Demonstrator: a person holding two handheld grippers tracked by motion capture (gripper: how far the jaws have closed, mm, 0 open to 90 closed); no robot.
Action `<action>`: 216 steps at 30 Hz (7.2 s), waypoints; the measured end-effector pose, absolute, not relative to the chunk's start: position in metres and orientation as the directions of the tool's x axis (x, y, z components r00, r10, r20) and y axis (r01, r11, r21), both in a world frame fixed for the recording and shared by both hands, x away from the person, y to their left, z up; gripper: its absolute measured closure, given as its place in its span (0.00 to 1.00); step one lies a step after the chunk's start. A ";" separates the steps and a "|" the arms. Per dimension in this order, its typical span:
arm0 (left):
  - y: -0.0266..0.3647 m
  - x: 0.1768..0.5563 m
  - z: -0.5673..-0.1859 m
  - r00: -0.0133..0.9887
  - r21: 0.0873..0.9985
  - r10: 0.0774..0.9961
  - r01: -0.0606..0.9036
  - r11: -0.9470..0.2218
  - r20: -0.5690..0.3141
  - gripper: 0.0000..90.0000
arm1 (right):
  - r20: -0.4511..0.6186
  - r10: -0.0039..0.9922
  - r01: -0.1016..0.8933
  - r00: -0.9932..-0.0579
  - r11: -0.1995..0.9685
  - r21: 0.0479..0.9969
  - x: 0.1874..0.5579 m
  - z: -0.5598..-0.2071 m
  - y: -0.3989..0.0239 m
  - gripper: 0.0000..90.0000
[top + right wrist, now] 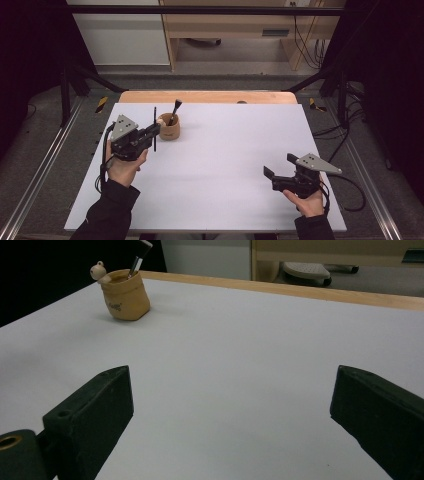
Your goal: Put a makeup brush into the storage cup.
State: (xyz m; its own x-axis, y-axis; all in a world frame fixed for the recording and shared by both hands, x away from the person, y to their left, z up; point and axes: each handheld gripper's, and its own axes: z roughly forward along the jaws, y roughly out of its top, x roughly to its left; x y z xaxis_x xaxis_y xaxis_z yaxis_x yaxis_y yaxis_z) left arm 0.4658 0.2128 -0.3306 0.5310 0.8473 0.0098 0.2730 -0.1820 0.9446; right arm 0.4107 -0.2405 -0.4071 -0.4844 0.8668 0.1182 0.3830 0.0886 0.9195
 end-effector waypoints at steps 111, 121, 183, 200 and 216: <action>0.196 0.611 -0.389 0.453 0.908 0.891 0.375 -0.185 -0.005 0.94 | 0.131 0.870 0.405 -0.476 0.085 0.911 0.414 -0.413 -0.244 0.05; 0.194 0.610 -0.404 0.454 0.898 0.891 0.396 -0.193 -0.008 0.94 | 0.129 0.869 0.402 -0.477 0.085 0.912 0.414 -0.413 -0.244 0.05; 0.246 0.464 -0.381 0.590 0.919 0.807 0.324 -0.225 -0.010 0.19 | 0.109 0.870 0.361 -0.481 0.084 0.929 0.410 -0.402 -0.241 0.05; 0.264 0.434 -0.409 0.576 0.917 0.816 0.351 -0.190 -0.052 0.12 | 0.100 0.866 0.355 -0.491 0.094 0.930 0.409 -0.401 -0.240 0.05; 0.290 0.418 -0.415 0.538 0.928 0.839 0.347 -0.139 -0.076 0.10 | 0.100 0.870 0.365 -0.482 0.096 0.926 0.408 -0.403 -0.242 0.05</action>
